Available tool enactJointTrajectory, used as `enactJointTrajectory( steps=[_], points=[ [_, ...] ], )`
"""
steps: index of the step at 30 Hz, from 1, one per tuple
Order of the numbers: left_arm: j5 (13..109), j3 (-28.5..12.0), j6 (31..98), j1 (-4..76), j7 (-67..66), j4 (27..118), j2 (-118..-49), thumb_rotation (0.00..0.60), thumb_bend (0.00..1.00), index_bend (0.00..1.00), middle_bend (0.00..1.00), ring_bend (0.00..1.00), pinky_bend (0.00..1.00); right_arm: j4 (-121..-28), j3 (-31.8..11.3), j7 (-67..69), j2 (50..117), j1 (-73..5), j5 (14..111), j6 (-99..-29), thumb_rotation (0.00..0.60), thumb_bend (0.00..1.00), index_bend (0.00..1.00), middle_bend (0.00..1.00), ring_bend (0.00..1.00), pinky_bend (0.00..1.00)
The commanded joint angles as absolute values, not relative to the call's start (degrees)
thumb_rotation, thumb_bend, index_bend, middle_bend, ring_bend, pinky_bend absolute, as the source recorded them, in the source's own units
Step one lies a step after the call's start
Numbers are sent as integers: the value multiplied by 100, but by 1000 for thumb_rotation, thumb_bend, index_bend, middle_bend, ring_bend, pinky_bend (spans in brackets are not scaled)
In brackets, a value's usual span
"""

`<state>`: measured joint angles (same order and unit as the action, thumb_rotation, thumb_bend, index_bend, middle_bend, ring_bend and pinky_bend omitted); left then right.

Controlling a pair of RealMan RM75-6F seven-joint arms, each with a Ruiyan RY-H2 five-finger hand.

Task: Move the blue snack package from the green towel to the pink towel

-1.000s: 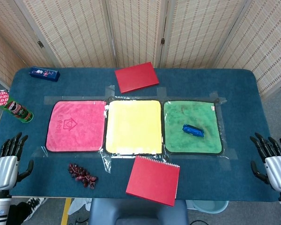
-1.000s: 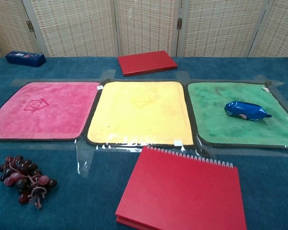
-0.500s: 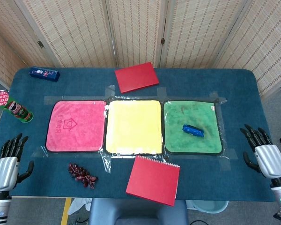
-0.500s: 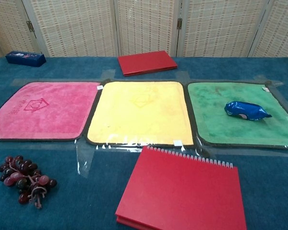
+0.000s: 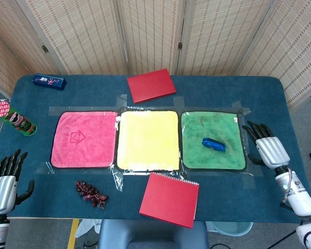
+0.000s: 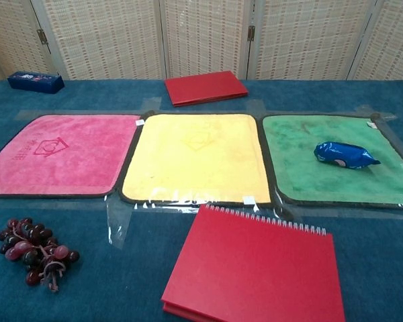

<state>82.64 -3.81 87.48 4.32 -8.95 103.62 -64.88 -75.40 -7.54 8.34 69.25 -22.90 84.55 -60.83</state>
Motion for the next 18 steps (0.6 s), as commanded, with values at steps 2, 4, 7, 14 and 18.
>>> enactJointTrajectory(
  steps=[2, 4, 7, 14, 18],
  points=[
    [8264, -376, 8758, 416, -884, 10371, -6474, 600, 500, 74, 0, 0, 0, -6926, -825, 773, 7398, -2704, 8209, -5530, 600, 205, 0, 0, 0, 0],
    [8256, -372, 8756, 408, -884, 10374, -6463, 600, 500, 74, 0, 0, 0, -6664, -833, 749, 7589, -2836, 8163, -5389, 600, 184, 0, 0, 0, 0],
    [8257, -369, 8763, 397, -879, 10380, -6456, 600, 500, 74, 0, 0, 0, -6363, -846, 730, 7810, -3006, 8101, -5194, 600, 183, 0, 0, 0, 0],
    [8238, -363, 8795, 352, -838, 10368, -6443, 600, 501, 74, 0, 0, 0, -5519, -826, 874, 8378, -3401, 8070, -4801, 600, 183, 0, 0, 0, 0],
    [8243, -358, 8801, 338, -813, 10367, -6432, 600, 500, 74, 0, 0, 0, -5089, -769, 916, 8653, -3563, 8115, -4675, 600, 183, 0, 0, 0, 0]
  ],
)
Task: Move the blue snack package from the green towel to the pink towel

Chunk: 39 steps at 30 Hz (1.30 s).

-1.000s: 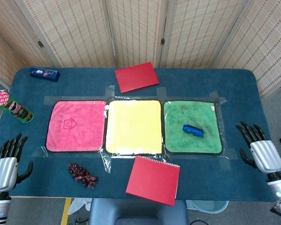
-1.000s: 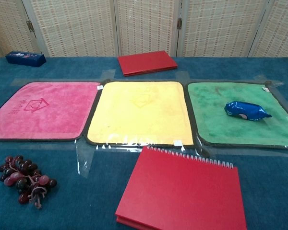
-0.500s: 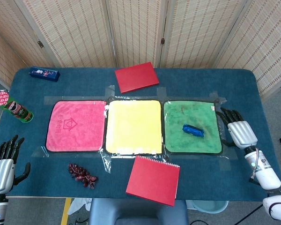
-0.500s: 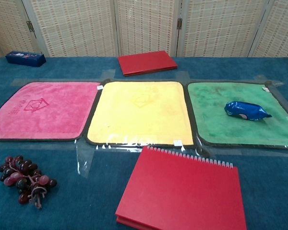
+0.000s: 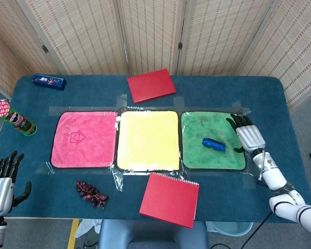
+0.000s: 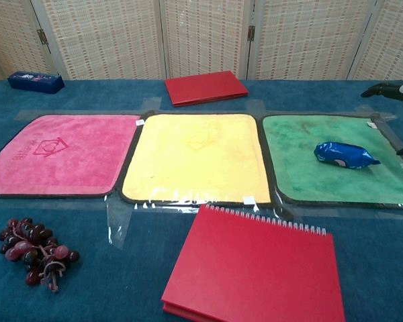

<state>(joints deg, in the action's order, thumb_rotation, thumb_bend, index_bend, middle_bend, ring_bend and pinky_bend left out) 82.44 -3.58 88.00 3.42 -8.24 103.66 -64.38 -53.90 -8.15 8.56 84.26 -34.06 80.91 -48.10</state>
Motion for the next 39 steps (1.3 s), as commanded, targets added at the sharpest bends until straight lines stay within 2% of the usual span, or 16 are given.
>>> enactJointTrajectory(
  steps=[1, 10, 19, 30, 35, 39],
  points=[
    [8240, -361, 8799, 337, -804, 10370, -6425, 600, 500, 74, 0, 0, 0, -4994, -757, 920, 8714, -3602, 8130, -4654, 600, 183, 0, 0, 0, 0],
    [8240, -364, 8821, 307, -775, 10392, -6387, 600, 501, 74, 0, 0, 0, -4094, -662, 1089, 9364, -3970, 8290, -4532, 600, 183, 0, 0, 0, 0],
    [8273, -357, 8850, 276, -726, 10408, -6344, 600, 500, 74, 0, 0, 0, -3747, -665, 1300, 9944, -4431, 8642, -5019, 600, 182, 0, 0, 0, 0],
    [8220, -339, 8899, 176, -520, 10270, -6303, 600, 500, 74, 0, 0, 0, -4596, -907, 1063, 10163, -5057, 8907, -5657, 600, 183, 0, 0, 0, 0],
    [8230, -348, 8894, 172, -453, 10232, -6292, 600, 500, 74, 0, 0, 0, -5158, -918, 660, 9948, -5059, 8867, -5730, 600, 183, 0, 0, 0, 0],
    [8259, -341, 8868, 183, -446, 10226, -6298, 600, 500, 75, 0, 0, 0, -5512, -824, 368, 9648, -4940, 8714, -5534, 600, 183, 0, 0, 0, 0]
  ],
)
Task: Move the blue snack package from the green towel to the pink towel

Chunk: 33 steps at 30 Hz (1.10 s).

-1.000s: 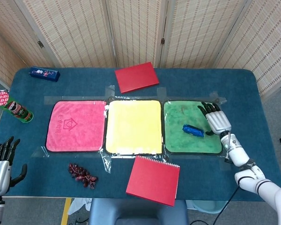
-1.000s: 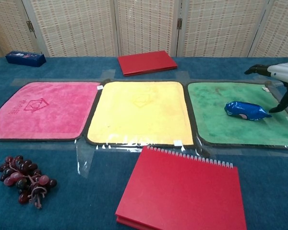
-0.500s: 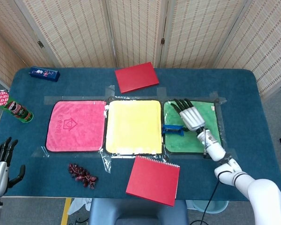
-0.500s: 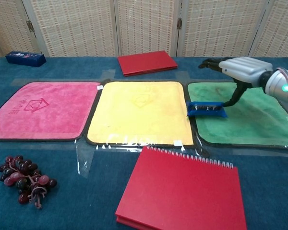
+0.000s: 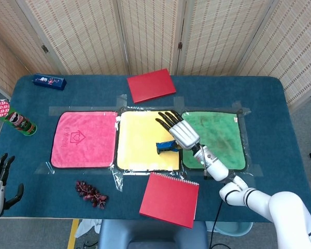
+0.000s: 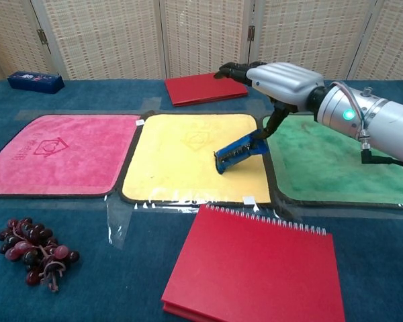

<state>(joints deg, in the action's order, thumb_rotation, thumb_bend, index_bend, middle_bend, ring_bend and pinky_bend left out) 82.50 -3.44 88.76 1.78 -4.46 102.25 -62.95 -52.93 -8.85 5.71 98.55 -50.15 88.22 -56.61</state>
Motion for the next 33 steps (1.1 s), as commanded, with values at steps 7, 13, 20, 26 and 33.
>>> enactJointTrajectory(
  steps=[7, 13, 20, 26, 33],
  points=[
    [8356, -342, 8877, 209, -515, 10293, -6310, 600, 501, 75, 0, 0, 0, -5899, -738, -42, 9239, -4760, 8359, -5190, 600, 182, 0, 0, 0, 0],
    [8389, -329, 8906, 189, -537, 10329, -6303, 600, 500, 75, 0, 0, 0, -5854, -642, -116, 9215, -4693, 8269, -5060, 600, 182, 0, 0, 0, 0],
    [8387, -316, 8929, 155, -501, 10314, -6289, 600, 501, 74, 0, 0, 0, -5366, -592, -3, 9609, -4813, 8305, -4895, 600, 182, 0, 0, 0, 0],
    [8356, -306, 8937, 115, -386, 10265, -6254, 600, 500, 74, 0, 0, 0, -4909, -590, -97, 10008, -5013, 8372, -4769, 600, 182, 0, 0, 0, 0],
    [8366, -289, 8959, 75, -288, 10190, -6238, 600, 501, 75, 0, 0, 0, -4690, -693, -320, 10399, -5253, 8421, -4800, 600, 182, 0, 0, 0, 0]
  ],
)
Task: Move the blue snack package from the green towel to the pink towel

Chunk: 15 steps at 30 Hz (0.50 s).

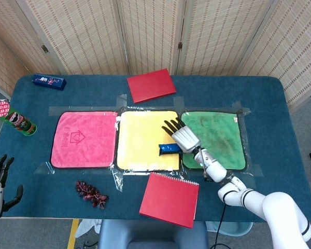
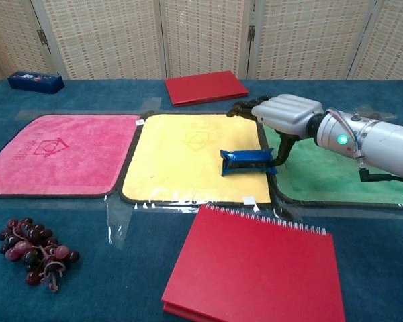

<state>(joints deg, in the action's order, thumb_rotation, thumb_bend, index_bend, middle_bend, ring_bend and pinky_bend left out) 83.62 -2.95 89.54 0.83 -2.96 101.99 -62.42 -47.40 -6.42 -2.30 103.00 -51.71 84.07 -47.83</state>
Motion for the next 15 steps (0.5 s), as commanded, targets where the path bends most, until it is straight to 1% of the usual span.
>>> enactJointTrajectory(
  steps=[1, 15],
  points=[
    [8367, -288, 8964, 70, -279, 10184, -6233, 600, 501, 75, 0, 0, 0, -4669, -716, -378, 10442, -5292, 8418, -4798, 600, 182, 0, 0, 0, 0],
    [8324, -281, 9022, -26, -113, 10054, -6187, 600, 500, 75, 0, 0, 0, -4505, -1152, -1044, 11053, -5898, 8149, -4587, 600, 182, 0, 0, 0, 0]
  ],
)
